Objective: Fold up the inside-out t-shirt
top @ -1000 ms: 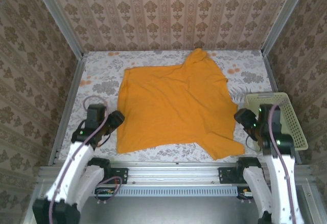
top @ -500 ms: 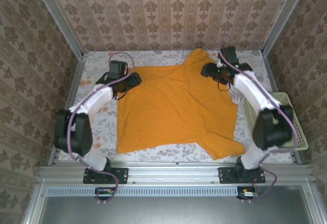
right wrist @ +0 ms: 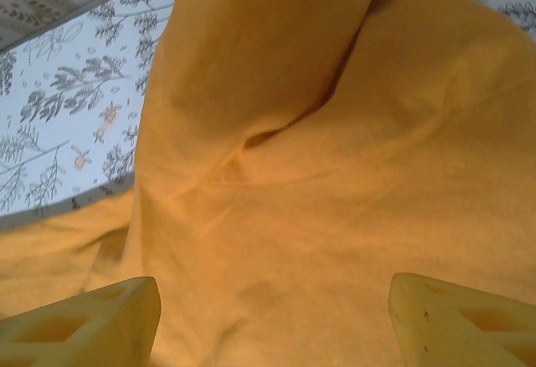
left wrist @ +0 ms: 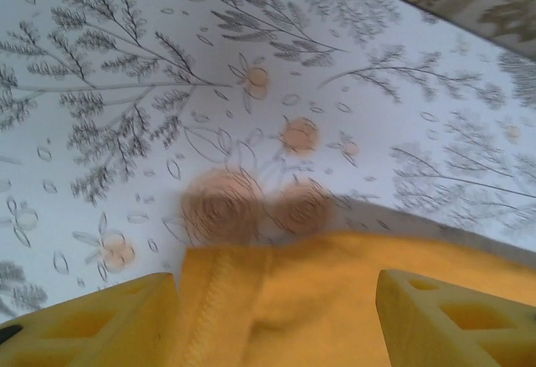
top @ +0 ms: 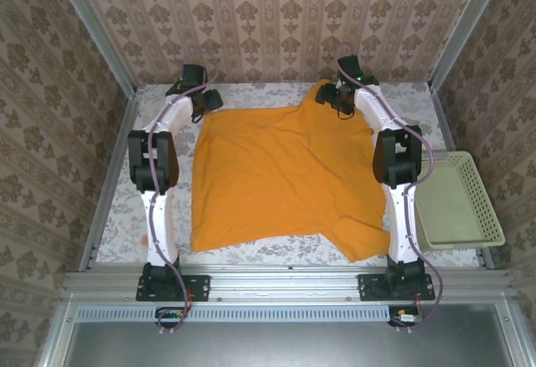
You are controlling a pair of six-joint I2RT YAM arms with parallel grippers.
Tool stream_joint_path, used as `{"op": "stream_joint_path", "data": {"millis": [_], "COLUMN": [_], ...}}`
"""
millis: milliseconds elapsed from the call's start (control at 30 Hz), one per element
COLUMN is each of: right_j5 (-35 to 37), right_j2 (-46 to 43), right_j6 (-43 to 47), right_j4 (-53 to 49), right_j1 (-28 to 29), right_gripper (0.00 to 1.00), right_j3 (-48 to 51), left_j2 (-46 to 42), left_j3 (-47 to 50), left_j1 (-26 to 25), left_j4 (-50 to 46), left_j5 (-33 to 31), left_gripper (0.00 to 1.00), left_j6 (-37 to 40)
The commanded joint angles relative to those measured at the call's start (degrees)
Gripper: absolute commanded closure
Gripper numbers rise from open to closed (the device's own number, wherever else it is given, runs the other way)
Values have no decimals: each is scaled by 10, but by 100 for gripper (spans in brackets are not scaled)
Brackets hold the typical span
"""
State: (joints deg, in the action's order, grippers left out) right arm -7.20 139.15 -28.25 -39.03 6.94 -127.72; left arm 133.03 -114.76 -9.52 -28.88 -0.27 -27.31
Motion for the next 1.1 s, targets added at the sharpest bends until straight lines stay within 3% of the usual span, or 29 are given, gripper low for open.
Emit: {"op": "stream_joint_path", "data": {"millis": [0, 200, 333, 567, 900, 967, 1067], "right_j5": [-16, -19, 15, 51, 58, 51, 49], "right_j2": [39, 80, 83, 8, -29, -40, -51], "right_j6": [-5, -33, -66, -109, -121, -116, -110], "right_j4": [-44, -43, -68, 7, 39, 51, 56], "right_j1": [-5, -11, -25, -43, -50, -49, -46], "right_gripper": [27, 31, 35, 41, 42, 43, 43], "right_j3": [-52, -74, -56, 106, 195, 210, 222], "left_j2": [54, 116, 140, 111, 61, 47, 23], "left_j3": [-72, -147, -181, -142, -65, -56, -44], "left_j1": [3, 5, 12, 35, 73, 72, 50], "left_j4": [-100, -135, -161, -152, -108, -94, -68], "left_j5": [-38, -50, -49, -61, -21, -2, 9], "left_gripper": [35, 38, 49, 70, 92, 92, 70], "left_j6": [53, 66, 63, 45, 35, 46, 76]}}
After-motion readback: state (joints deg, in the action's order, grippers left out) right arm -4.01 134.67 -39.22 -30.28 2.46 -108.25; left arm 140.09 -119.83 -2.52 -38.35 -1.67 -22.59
